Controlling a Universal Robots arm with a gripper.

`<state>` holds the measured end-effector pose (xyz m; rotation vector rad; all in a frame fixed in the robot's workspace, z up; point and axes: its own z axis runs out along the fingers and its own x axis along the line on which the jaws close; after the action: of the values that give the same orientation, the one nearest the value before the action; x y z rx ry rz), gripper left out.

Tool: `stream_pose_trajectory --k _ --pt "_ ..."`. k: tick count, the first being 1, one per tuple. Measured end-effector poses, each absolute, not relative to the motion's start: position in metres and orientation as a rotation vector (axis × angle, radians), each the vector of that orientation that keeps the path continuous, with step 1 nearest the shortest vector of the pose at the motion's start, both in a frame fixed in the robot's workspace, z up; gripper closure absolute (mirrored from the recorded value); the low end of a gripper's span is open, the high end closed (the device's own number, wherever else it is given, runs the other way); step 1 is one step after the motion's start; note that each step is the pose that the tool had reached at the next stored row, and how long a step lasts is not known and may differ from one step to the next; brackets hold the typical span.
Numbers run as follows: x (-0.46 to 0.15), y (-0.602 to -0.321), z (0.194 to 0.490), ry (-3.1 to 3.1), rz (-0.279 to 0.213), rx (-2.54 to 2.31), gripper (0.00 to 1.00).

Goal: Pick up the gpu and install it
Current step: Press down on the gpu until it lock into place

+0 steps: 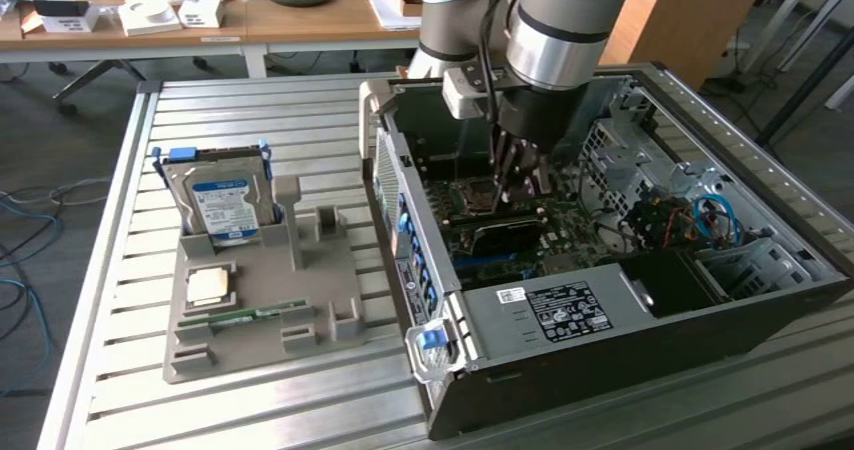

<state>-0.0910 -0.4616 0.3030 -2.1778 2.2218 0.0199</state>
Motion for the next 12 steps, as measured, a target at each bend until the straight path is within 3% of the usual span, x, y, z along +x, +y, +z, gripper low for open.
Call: stream_pose_trajectory --k 12 --pt "-0.0911 -0.4594 0.2928 2.222 0.02 -2.178 0.89"
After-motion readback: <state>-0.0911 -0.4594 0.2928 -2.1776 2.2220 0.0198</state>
